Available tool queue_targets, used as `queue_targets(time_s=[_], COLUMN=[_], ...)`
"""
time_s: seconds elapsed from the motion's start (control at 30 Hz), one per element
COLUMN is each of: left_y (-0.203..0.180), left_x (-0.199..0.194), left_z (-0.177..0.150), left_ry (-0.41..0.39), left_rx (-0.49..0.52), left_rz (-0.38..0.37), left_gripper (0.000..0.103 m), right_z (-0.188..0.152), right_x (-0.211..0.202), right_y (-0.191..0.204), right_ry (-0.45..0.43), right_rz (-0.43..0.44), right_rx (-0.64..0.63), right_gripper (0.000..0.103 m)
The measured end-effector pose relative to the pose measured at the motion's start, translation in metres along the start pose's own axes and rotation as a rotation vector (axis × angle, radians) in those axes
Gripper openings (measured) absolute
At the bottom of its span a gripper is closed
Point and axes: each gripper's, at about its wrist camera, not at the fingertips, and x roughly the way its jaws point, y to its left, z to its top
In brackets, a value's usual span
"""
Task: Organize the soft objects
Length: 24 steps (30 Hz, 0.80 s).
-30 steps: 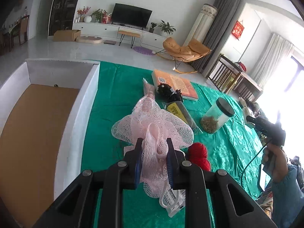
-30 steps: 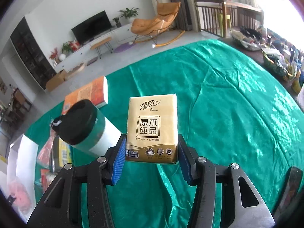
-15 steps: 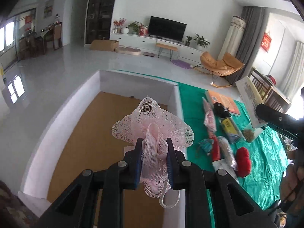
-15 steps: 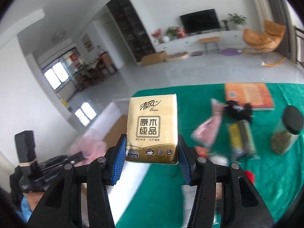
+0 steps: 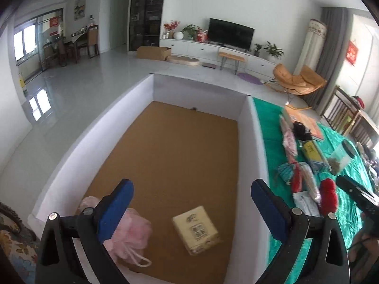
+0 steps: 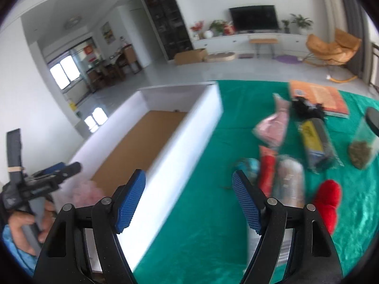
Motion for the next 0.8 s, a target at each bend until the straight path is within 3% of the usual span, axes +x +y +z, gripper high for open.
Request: queue_targets(time_s=[0.1, 0.17, 0.3, 0.4, 0.53, 0.8], left_y=[-0.049, -0.084, -0.155, -0.192, -0.209, -0.213], left_x=[-0.004, -0.007, 0.0, 0.019, 0.05, 0.09], left_z=[-0.002, -0.011, -0.045, -0.077, -0.112, -0.13], left_ry=[-0.014, -0.005, 0.052, 0.113, 0.209, 0.24], left_rx=[0.077, 0.143, 0.319, 0.402, 0.422, 0.457], left_rz=[-0.111, -0.189, -0.269, -0.266, -0.276, -0.256], left_gripper=[0.099, 0.099, 0.099, 0.099, 0.099, 0.099], right_z=[-0.033, -0.054, -0.089, -0.105, -0.102, -0.11], right_x=[-0.013, -0.019, -0.029, -0.032, -0.029, -0.026], right_y=[-0.073, -0.116, -0.175, -0.185, -0.191, -0.196], right_ry=[-0.036, -0.016, 0.036, 0.046, 0.073, 0.085], right_rz=[-0.242, -0.386, -0.561, -0.603, -0.589, -0.55], right_rx=[0.087, 0.156, 0.22, 0.212, 0.227, 0.28], right_gripper=[0.079, 0.079, 0.079, 0.079, 0.079, 0.079])
